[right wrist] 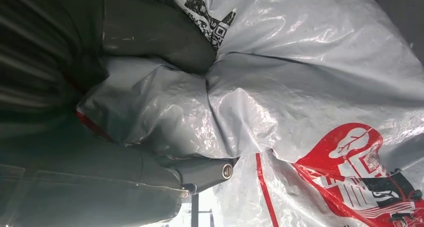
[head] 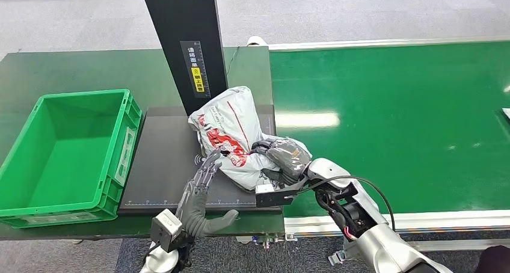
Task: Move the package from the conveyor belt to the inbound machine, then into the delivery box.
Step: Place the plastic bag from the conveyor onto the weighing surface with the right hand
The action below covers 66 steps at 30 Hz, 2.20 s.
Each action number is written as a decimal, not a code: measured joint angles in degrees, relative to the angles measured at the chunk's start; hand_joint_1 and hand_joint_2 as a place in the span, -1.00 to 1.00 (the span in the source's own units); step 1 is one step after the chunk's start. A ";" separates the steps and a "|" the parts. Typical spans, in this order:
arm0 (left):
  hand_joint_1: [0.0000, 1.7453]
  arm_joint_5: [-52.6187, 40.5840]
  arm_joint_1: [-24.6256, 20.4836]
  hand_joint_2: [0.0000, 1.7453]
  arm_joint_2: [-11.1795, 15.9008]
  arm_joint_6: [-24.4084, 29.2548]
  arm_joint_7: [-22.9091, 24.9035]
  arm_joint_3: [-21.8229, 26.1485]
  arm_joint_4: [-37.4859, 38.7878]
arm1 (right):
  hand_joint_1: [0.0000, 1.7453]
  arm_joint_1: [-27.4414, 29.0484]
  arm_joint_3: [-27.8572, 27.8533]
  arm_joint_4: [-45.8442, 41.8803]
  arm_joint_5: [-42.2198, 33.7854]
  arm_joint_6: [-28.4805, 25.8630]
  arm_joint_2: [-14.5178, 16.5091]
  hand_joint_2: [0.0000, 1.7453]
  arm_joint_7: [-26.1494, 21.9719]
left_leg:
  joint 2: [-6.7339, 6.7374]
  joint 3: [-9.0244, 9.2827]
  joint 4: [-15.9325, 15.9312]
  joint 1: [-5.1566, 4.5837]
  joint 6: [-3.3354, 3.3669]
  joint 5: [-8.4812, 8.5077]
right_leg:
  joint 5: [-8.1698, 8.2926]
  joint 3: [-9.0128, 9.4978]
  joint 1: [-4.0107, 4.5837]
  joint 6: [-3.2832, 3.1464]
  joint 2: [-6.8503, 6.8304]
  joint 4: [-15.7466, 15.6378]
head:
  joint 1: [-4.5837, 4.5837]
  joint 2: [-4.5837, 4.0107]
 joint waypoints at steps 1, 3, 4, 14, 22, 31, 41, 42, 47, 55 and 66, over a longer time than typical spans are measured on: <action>-1.00 0.00 -0.02 1.00 0.03 0.00 0.00 -0.04 0.12 | 1.00 -0.17 0.28 0.43 -0.04 -0.01 0.00 1.00 -0.01 | 0.00 0.00 0.00 0.00 0.00 0.00 | 0.00 0.00 0.00 0.00 0.00 0.00 | -0.01 0.00; -1.00 0.00 -0.06 1.00 0.08 0.00 0.00 -0.10 0.35 | 1.00 -0.44 0.73 1.17 -0.07 -0.02 0.00 1.00 -0.03 | 0.00 0.00 0.00 0.00 0.00 0.00 | 0.00 -0.01 0.00 0.00 0.00 0.00 | -0.01 0.00; -1.00 0.00 -0.07 1.00 0.10 0.00 0.00 -0.12 0.46 | 1.00 -0.54 0.91 1.46 -0.08 -0.02 0.00 1.00 -0.04 | 0.00 0.00 0.00 0.00 0.00 0.00 | 0.00 -0.01 0.00 0.00 0.00 0.00 | -0.01 0.00; -1.00 0.35 -0.41 1.00 0.10 0.64 -0.04 -0.32 1.22 | 1.00 -3.76 4.72 6.04 -0.01 1.79 0.97 1.00 -1.00 | 0.05 0.00 0.00 0.00 0.00 0.00 | 0.01 -0.01 0.00 0.00 0.01 0.00 | 0.00 0.00; -1.00 1.37 -0.70 1.00 0.04 1.10 0.09 -0.90 1.41 | 1.00 -7.23 12.00 12.55 -1.82 3.04 4.93 1.00 -3.31 | 0.03 0.04 0.00 0.02 0.00 0.00 | 0.00 0.00 0.02 -0.01 0.02 0.00 | 0.01 0.00; -1.00 1.38 -0.70 1.00 -0.09 1.01 0.15 -0.91 1.39 | 1.00 -6.72 15.94 14.14 -3.45 -3.11 6.95 1.00 -6.93 | 0.04 0.04 0.00 0.01 0.00 0.00 | 0.00 0.00 0.01 -0.01 0.01 0.00 | 0.01 0.00; -1.00 1.49 -0.89 1.00 -0.11 0.92 0.14 -1.03 1.46 | -1.00 -6.71 16.95 14.74 -5.02 -5.12 7.34 1.00 -7.08 | 0.03 0.04 0.00 0.01 0.00 0.00 | 0.00 -0.01 0.01 -0.01 0.02 0.00 | 0.01 0.00; -1.00 1.55 -0.98 1.00 -0.13 0.92 0.14 -1.08 1.51 | -1.00 -6.67 17.07 14.78 -5.40 -6.02 7.38 1.00 -7.10 | 0.03 0.04 0.00 0.01 0.00 0.00 | 0.00 -0.01 0.01 -0.01 0.02 0.00 | 0.01 0.00; -1.00 2.04 -1.53 1.00 -0.32 0.87 0.08 -1.28 2.01 | -1.00 -6.24 17.50 14.83 -6.57 -12.24 7.45 1.00 -6.78 | 0.03 0.04 0.00 0.01 0.00 0.00 | 0.00 -0.01 0.01 -0.01 0.01 0.00 | 0.01 0.00; -1.00 3.08 -1.78 1.00 -0.26 2.16 -0.19 -1.59 2.85 | -1.00 -4.63 13.78 14.96 -13.11 -22.53 6.13 1.00 -0.25 | 0.03 0.03 0.00 0.00 0.00 0.00 | 0.01 -0.01 0.00 0.00 0.01 0.00 | 0.01 0.00; -1.00 3.15 -1.66 1.00 -0.05 2.14 -0.20 -1.68 2.90 | -1.00 2.33 2.10 10.62 -31.41 -19.79 4.34 1.00 -7.01 | 0.03 -0.01 0.01 0.01 0.00 0.00 | 0.00 -0.04 0.01 0.00 0.01 0.00 | 0.01 0.00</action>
